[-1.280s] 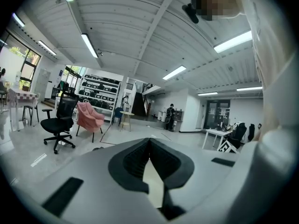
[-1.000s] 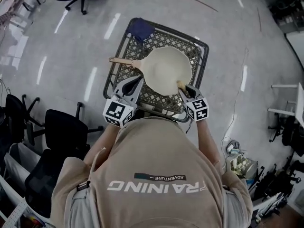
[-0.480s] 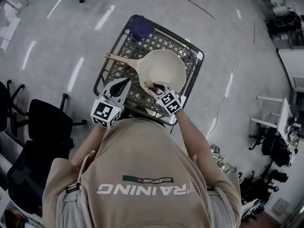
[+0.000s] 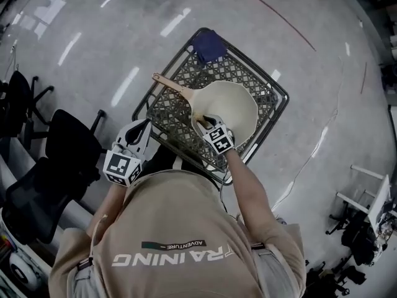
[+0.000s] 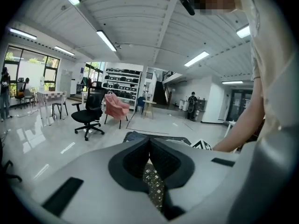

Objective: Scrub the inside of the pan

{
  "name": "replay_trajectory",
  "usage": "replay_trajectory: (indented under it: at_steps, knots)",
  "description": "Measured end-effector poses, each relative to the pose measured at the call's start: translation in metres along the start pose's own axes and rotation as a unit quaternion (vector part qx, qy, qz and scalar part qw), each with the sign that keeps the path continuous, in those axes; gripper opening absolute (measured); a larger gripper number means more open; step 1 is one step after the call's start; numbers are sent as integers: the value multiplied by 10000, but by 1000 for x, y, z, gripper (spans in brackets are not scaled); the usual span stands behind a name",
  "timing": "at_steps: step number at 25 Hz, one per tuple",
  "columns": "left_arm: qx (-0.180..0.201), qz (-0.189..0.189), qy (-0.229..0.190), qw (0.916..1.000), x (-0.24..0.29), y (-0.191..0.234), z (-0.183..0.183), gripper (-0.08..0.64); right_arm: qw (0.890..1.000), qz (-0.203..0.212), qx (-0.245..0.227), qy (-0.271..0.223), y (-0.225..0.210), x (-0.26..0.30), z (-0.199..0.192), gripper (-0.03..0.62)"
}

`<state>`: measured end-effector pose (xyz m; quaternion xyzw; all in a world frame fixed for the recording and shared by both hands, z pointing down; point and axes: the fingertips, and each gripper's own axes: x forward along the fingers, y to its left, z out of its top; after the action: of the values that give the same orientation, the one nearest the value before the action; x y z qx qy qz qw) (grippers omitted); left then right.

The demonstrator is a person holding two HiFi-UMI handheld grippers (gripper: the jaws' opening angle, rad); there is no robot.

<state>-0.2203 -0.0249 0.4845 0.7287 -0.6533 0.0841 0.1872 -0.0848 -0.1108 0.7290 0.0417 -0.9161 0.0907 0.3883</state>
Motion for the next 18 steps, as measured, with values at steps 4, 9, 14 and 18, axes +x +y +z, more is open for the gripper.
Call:
replay_trajectory:
  at_steps: [4,9,14,18]
  knots:
    - [-369,3,-209,9991,3,-12,23,18,9998,52,107,-128,-14,18,2,114]
    - [-495,238,-132,9984,14,-9,24,18,9983,-117,406,-405,-51,32,9,114]
    - [-398,202,-4,9990,22,-9,21,18,9956,-426,549,-634,-76,38,23,114]
    - [-230,-150,31,9996,50,-23,25,18,9944,-605,663,-567,-98,37,17,114]
